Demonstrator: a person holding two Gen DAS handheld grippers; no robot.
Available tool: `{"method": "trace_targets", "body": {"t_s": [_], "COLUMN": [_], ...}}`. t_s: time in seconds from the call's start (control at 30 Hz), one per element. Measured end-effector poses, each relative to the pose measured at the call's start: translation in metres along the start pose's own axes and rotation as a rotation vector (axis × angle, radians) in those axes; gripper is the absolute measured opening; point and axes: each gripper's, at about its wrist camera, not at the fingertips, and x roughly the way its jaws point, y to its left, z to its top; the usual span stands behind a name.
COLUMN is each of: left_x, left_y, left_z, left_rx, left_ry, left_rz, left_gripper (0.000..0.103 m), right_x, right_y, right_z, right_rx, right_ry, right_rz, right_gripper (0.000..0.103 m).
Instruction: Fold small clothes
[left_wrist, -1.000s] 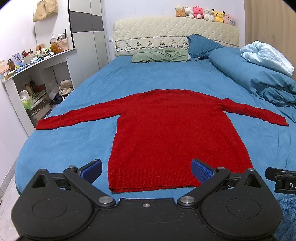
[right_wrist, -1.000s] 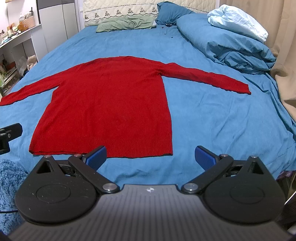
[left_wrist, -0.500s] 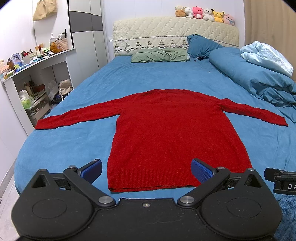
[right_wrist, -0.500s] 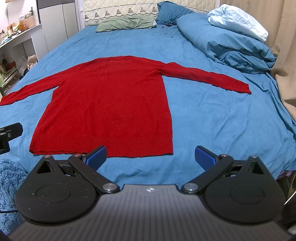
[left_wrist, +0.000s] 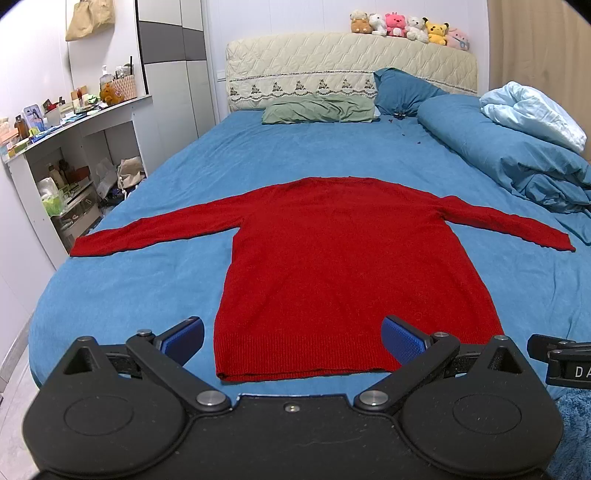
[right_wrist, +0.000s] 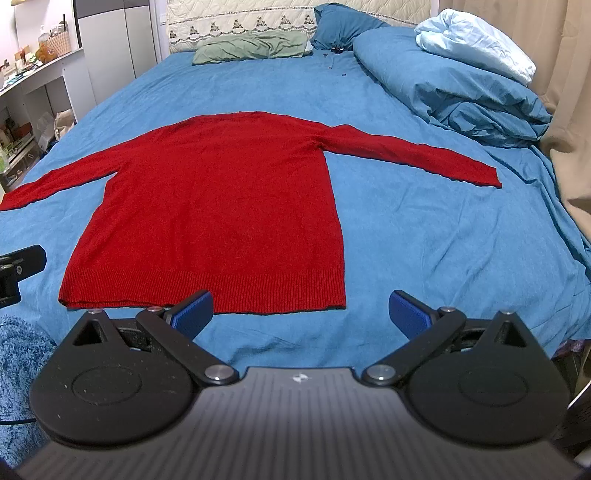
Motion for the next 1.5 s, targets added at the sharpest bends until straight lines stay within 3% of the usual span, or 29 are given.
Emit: {"method": "trace_targets", "body": {"t_s": [0.7, 0.83, 1.0, 1.2, 1.5], "left_x": [-0.004, 0.003, 0.02, 0.075, 0.228], "left_y": [0.005, -0.003, -0.023, -0.061, -0.147], "left_z": [0.007, 0.025, 0.071, 0.144, 0.214], "left_rx": [-0.024, -0.022, 0.029, 0.071, 0.136], "left_ry": [-0.006, 0.001, -0.072, -0.129, 0.006], "left_rz": [-0.026, -0.056, -0.089, -0.168, -0.266], "left_gripper": [0.103, 0.103, 0.103, 0.103, 0.103], "right_x": [0.0, 0.004, 0.015, 0.052, 0.156], "right_y": [-0.003, -0.016, -0.048, -0.124, -0.233], "right_z": [0.002, 0.01, 0.035, 0.086, 0.139], "right_rx": [0.026, 0.048, 0.086, 0.215, 0.363], "right_ry": [-0.004, -0.008, -0.034, -0.065, -0.096], "right_rz": [0.014, 0.009, -0.031, -0.054, -0.133], "right_gripper": [0.103, 0.103, 0.103, 0.103, 0.103]}}
